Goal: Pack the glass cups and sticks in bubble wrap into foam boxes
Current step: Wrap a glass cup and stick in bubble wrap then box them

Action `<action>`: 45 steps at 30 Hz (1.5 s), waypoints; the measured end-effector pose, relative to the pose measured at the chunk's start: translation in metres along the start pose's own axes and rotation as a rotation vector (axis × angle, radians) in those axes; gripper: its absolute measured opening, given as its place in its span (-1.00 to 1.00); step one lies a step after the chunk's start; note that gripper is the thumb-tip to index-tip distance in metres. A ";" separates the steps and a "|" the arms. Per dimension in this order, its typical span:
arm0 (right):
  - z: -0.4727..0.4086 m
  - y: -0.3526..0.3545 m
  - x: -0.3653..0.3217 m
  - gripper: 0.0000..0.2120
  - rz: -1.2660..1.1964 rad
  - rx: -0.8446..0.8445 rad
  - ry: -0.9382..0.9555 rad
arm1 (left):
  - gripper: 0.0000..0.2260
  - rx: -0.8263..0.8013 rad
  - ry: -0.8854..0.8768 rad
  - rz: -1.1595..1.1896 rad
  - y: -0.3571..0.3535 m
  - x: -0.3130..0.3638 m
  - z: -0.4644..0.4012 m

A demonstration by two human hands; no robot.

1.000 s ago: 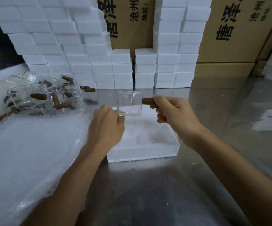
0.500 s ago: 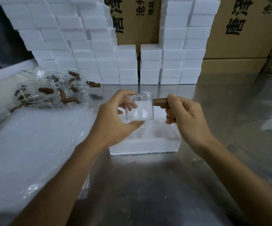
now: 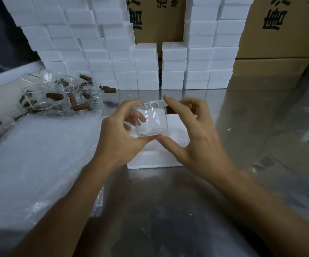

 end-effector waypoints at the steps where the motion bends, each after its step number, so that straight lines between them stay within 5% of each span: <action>1: 0.000 0.001 -0.002 -0.33 0.007 0.022 0.009 | -0.42 -0.007 -0.009 0.005 -0.001 0.001 0.000; 14: 0.000 0.010 -0.004 -0.38 0.137 0.099 0.081 | -0.24 -0.052 -0.059 -0.034 -0.010 0.009 0.006; 23: 0.000 0.012 -0.002 -0.35 0.196 0.085 0.132 | -0.35 0.002 -0.082 -0.119 -0.006 0.020 0.006; 29: -0.003 0.018 0.009 -0.40 0.156 0.145 0.047 | -0.30 0.049 -0.152 -0.540 0.002 0.028 0.003; 32: -0.004 0.023 0.012 -0.39 0.147 0.188 0.023 | -0.44 0.044 0.039 -0.858 0.019 0.012 -0.002; 35: -0.004 0.024 0.012 -0.38 0.138 0.200 0.008 | -0.51 -0.076 0.233 -0.930 0.024 0.000 0.000; 45: -0.003 0.022 0.006 -0.37 0.093 0.185 0.002 | -0.60 -0.035 0.264 -0.961 0.042 -0.004 -0.007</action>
Point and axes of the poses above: each hand's wrist, its own z-axis away from the middle knuckle, its own y-axis out of the back of the hand, x = y × z, the point moved 7 cm from there along -z, towards the middle knuckle, and after that the axes turned 14 degrees about x, right-handed, at the moved point
